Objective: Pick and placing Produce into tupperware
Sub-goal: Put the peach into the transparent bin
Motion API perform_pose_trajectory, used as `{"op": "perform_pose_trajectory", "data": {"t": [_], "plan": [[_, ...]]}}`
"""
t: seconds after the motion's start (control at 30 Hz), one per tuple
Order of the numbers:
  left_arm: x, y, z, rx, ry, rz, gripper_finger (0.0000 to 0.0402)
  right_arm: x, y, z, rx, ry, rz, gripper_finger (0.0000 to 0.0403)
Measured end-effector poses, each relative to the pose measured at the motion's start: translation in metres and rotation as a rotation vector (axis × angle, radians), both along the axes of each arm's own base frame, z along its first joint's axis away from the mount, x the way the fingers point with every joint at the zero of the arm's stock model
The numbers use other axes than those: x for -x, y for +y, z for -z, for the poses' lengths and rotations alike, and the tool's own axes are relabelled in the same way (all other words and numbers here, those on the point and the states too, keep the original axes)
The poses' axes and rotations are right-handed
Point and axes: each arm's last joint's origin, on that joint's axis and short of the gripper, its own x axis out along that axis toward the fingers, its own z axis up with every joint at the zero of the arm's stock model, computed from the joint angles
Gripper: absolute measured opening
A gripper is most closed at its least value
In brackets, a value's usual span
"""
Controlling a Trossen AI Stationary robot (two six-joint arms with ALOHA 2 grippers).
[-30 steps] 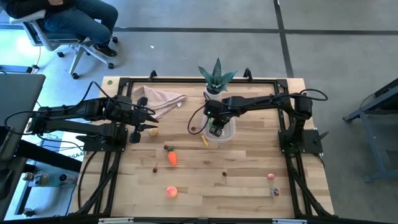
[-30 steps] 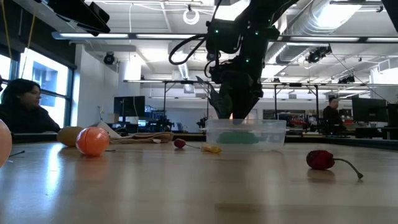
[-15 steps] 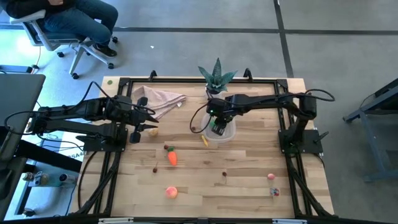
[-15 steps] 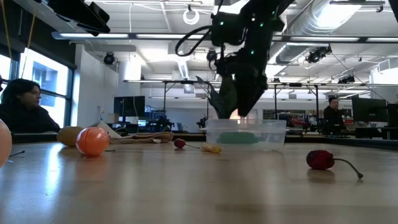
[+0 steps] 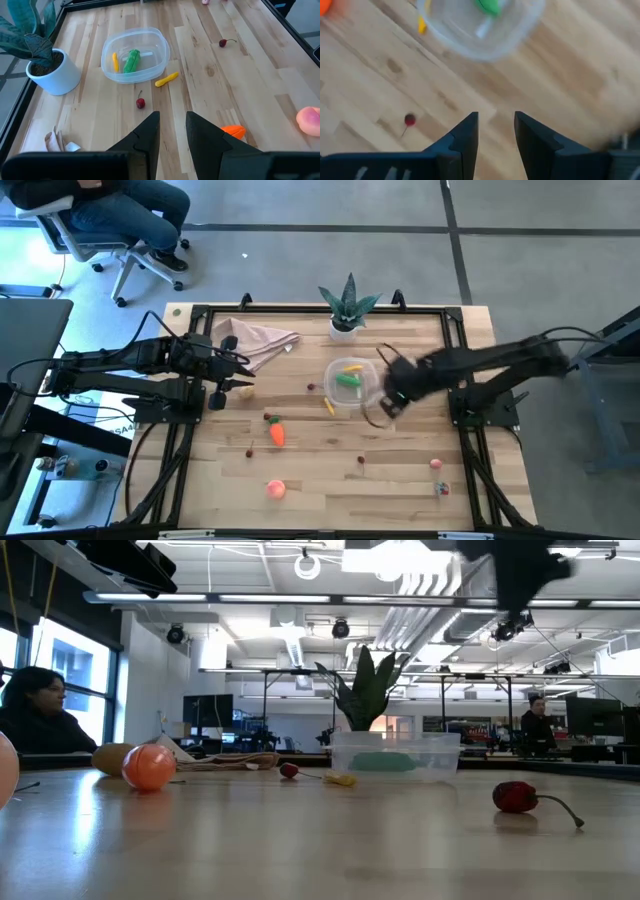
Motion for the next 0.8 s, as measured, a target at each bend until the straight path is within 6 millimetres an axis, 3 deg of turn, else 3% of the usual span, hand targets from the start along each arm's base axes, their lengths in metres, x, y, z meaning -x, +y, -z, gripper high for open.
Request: {"op": "perform_pose_trajectory", "data": {"t": [0.13, 0.3, 0.57, 0.8], "plan": [[0.0, 0.0, 0.0, 0.0, 0.0, 0.0, 0.0083, 0.036, 0.034, -0.009, -0.002, 0.003, 0.169, 0.0119], [0.0, 0.0, 0.0, 0.0, 0.0, 0.0, 0.0083, 0.059, 0.075, -0.005, -0.055, 0.03, 0.254, 0.0119], [0.0, 0.0, 0.0, 0.0, 0.0, 0.0, 0.0083, 0.076, 0.128, 0.02, -0.051, 0.169, 0.369, 0.0119], [0.0, 0.0, 0.0, 0.0, 0.0, 0.0, 0.0083, 0.074, 0.152, 0.04, -0.026, 0.233, 0.378, 0.0119]]}}
